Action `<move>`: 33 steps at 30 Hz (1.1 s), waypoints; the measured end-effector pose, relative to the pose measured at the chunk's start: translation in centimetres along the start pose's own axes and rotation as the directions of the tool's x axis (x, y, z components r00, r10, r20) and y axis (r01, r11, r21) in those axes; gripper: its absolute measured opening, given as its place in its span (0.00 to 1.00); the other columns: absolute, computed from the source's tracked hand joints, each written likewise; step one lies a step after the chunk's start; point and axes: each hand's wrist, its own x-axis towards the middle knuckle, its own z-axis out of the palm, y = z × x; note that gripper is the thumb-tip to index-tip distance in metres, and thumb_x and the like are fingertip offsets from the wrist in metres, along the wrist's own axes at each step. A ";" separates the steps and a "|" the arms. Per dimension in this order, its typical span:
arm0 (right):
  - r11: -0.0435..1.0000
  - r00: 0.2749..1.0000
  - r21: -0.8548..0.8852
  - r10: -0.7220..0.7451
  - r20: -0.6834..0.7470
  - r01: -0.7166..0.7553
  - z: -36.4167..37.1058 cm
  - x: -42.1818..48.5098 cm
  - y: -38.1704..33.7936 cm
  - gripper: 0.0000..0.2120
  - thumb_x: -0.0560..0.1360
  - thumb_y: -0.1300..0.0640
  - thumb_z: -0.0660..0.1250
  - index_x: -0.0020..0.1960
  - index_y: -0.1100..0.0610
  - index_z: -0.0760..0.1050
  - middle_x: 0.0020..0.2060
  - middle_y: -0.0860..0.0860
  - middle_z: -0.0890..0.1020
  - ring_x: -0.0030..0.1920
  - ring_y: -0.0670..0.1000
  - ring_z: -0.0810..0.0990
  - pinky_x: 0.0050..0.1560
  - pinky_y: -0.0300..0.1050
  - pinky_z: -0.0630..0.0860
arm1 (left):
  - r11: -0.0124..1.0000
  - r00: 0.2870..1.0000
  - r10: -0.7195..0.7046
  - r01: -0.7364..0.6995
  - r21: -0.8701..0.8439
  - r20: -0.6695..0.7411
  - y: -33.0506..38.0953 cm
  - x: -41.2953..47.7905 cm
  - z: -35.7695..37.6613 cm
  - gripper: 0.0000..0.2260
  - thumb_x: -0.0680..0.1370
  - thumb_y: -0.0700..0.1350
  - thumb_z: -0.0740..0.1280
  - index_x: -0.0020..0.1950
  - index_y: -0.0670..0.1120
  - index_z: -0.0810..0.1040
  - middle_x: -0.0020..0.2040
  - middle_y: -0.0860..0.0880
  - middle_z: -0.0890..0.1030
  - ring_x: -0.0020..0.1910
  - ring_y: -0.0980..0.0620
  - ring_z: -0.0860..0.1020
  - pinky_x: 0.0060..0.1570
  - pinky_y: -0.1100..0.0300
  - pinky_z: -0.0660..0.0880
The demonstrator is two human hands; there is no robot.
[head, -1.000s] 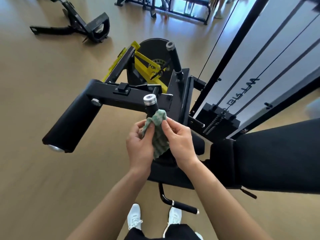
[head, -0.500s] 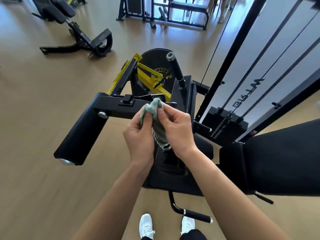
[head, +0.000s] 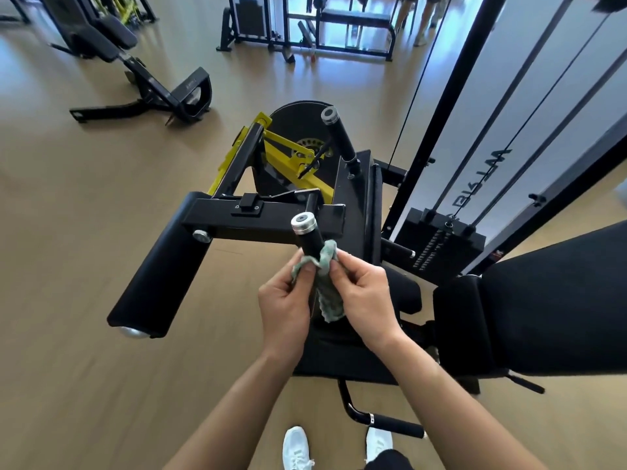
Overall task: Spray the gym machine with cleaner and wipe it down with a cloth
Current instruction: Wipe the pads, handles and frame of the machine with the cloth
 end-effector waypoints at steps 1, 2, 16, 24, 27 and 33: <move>0.999 0.999 -0.016 -0.037 0.005 0.038 0.4 0.5 -0.9 0.14 0.83 0.60 0.66 0.68 0.56 0.80 0.53 0.51 0.88 0.55 0.53 0.87 0.59 0.60 0.82 | 1.000 1.000 0.022 -0.022 -0.011 -0.020 0.8 0.7 0.0 0.15 0.81 0.42 0.68 0.66 0.40 0.81 0.58 0.48 0.87 0.60 0.47 0.84 0.63 0.47 0.80; 0.996 0.996 -0.040 -0.085 0.010 0.086 0.7 1.1 -1.8 0.14 0.83 0.60 0.66 0.68 0.56 0.80 0.52 0.51 0.88 0.55 0.52 0.87 0.58 0.59 0.83 | 0.999 0.998 0.046 -0.046 -0.015 -0.031 1.5 1.4 0.1 0.16 0.81 0.42 0.68 0.67 0.39 0.81 0.58 0.48 0.87 0.60 0.47 0.84 0.63 0.47 0.80; 0.974 0.997 -0.215 -0.073 0.024 0.076 -1.3 -1.2 1.5 0.16 0.83 0.61 0.67 0.70 0.54 0.79 0.55 0.46 0.87 0.57 0.46 0.85 0.60 0.53 0.83 | 0.993 0.995 -0.101 0.100 0.054 0.010 -1.8 -0.5 -1.2 0.22 0.71 0.46 0.79 0.63 0.48 0.80 0.52 0.50 0.87 0.52 0.50 0.86 0.49 0.58 0.83; 0.991 0.992 -0.056 -0.115 0.060 0.119 0.3 0.8 -1.6 0.14 0.84 0.64 0.64 0.68 0.62 0.78 0.55 0.54 0.87 0.57 0.53 0.86 0.60 0.51 0.82 | 0.988 0.995 -0.081 0.087 -0.127 0.050 1.4 1.2 -1.7 0.09 0.78 0.38 0.72 0.57 0.37 0.84 0.52 0.39 0.87 0.53 0.43 0.86 0.54 0.55 0.82; 0.984 0.983 -0.051 -0.166 0.080 0.171 1.4 2.3 -3.8 0.14 0.83 0.63 0.65 0.69 0.61 0.77 0.55 0.54 0.86 0.57 0.53 0.85 0.60 0.52 0.82 | 0.974 0.997 -0.016 0.032 -0.223 0.071 3.6 2.3 -1.2 0.10 0.82 0.37 0.67 0.61 0.39 0.83 0.56 0.40 0.86 0.58 0.45 0.85 0.56 0.58 0.81; 0.969 0.984 -0.200 -0.125 0.125 0.148 0.6 1.7 -2.3 0.14 0.83 0.58 0.67 0.68 0.57 0.76 0.53 0.50 0.85 0.54 0.50 0.84 0.58 0.56 0.82 | 0.974 0.995 -0.099 0.103 -0.204 0.029 0.5 2.0 -1.2 0.10 0.82 0.41 0.68 0.61 0.40 0.81 0.57 0.38 0.84 0.59 0.40 0.84 0.58 0.53 0.81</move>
